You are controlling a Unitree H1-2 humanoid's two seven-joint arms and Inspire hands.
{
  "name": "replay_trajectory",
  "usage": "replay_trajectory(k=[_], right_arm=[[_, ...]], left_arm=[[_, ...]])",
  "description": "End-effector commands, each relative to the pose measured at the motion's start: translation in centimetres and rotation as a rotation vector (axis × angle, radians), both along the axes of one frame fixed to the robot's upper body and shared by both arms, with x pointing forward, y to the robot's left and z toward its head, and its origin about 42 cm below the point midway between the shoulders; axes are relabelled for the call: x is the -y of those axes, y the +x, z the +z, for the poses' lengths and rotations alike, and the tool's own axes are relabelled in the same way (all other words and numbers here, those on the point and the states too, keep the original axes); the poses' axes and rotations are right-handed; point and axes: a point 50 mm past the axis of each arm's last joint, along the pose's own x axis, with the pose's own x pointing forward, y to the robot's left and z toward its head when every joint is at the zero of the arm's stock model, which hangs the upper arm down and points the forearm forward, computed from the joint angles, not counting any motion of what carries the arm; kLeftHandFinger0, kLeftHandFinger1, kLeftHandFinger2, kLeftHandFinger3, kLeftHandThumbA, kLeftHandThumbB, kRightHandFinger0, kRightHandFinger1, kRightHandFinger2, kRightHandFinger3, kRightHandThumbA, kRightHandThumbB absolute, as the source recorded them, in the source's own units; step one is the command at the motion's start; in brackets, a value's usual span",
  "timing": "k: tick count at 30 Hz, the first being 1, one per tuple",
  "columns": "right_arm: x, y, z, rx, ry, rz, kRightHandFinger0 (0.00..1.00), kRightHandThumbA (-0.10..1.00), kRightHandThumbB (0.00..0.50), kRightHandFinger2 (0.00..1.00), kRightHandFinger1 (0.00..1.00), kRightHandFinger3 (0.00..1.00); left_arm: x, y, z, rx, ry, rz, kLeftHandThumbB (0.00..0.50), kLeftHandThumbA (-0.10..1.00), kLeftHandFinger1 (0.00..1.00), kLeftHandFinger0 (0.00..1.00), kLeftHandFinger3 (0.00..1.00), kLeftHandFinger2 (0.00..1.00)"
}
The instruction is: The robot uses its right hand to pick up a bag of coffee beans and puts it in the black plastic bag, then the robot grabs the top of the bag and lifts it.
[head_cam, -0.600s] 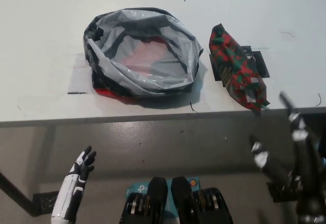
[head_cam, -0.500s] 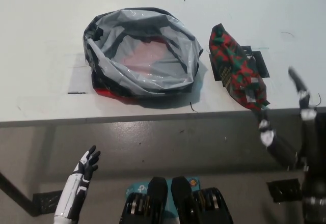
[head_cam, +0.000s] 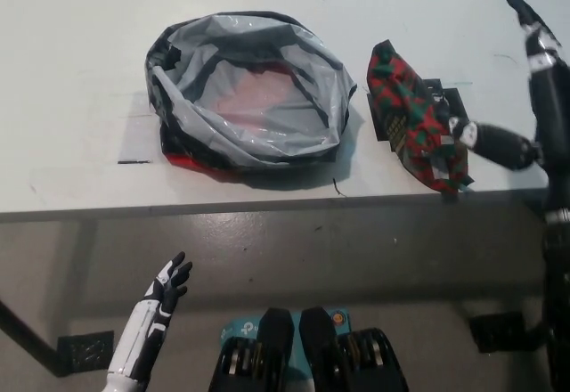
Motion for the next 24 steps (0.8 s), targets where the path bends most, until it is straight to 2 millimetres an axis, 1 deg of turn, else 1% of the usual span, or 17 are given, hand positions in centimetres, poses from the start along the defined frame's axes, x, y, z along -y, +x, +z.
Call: replay_trajectory(k=[1,3,4,5,7,9,10,13,15,16,21,24], right_arm=[[-2.3,5.2,5.5,-0.285,-0.181,-0.088,1.0,1.0,0.455,1.0,1.0,1.0],[-3.3,6.7,5.8,-0.35,-0.212,-0.086,1.0,1.0,0.454,1.0,1.0,1.0],[-3.7,7.4,6.0,-0.371,-0.227,-0.089,1.0,1.0,0.46,1.0,1.0,1.0],[-4.2,8.2,6.3,-0.395,-0.247,-0.091,1.0,1.0,0.451,1.0,1.0,1.0],[-4.9,9.5,6.4,-0.433,-0.283,-0.095,1.0,1.0,0.479,1.0,1.0,1.0],[-5.4,10.8,6.4,-0.464,-0.294,-0.105,1.0,1.0,0.484,1.0,1.0,1.0],[-5.6,11.5,6.5,-0.484,-0.301,-0.109,1.0,1.0,0.494,1.0,1.0,1.0],[-6.2,12.8,6.6,-0.524,-0.319,-0.114,1.0,1.0,0.497,1.0,1.0,1.0],[-6.6,13.2,6.8,-0.54,-0.328,-0.118,1.0,1.0,0.477,1.0,1.0,1.0],[-7.1,14.0,6.9,-0.562,-0.323,-0.117,1.0,1.0,0.478,1.0,1.0,1.0],[-7.8,15.3,6.7,-0.609,-0.311,-0.124,1.0,1.0,0.488,1.0,1.0,1.0],[-8.0,15.9,6.2,-0.631,-0.306,-0.143,1.0,1.0,0.471,1.0,1.0,1.0]], left_arm=[[-0.1,0.2,1.4,0.077,0.04,-0.059,0.247,1.0,1.0,1.0,1.0,1.0],[0.0,-0.2,1.3,0.071,0.037,-0.057,0.247,1.0,1.0,1.0,1.0,1.0],[0.0,-0.3,1.3,0.066,0.036,-0.055,0.256,1.0,1.0,1.0,1.0,1.0],[0.0,-0.2,1.3,0.065,0.037,-0.055,0.259,1.0,1.0,1.0,1.0,1.0],[-0.1,-0.3,1.3,0.066,0.04,-0.055,0.26,1.0,1.0,1.0,1.0,1.0],[-0.2,-0.2,1.3,0.071,0.043,-0.061,0.257,1.0,1.0,1.0,1.0,1.0],[-0.2,-0.1,1.4,0.074,0.046,-0.062,0.256,1.0,1.0,1.0,1.0,1.0],[-0.3,0.0,1.5,0.076,0.053,-0.067,0.262,1.0,1.0,1.0,1.0,1.0],[-0.3,0.1,1.5,0.076,0.051,-0.066,0.264,1.0,1.0,1.0,1.0,1.0],[-0.3,0.1,1.6,0.077,0.05,-0.064,0.266,1.0,1.0,1.0,1.0,1.0],[-0.2,-0.1,1.6,0.076,0.05,-0.06,0.269,1.0,1.0,1.0,1.0,1.0],[-0.2,0.0,1.6,0.081,0.051,-0.062,0.273,1.0,1.0,1.0,1.0,1.0]])
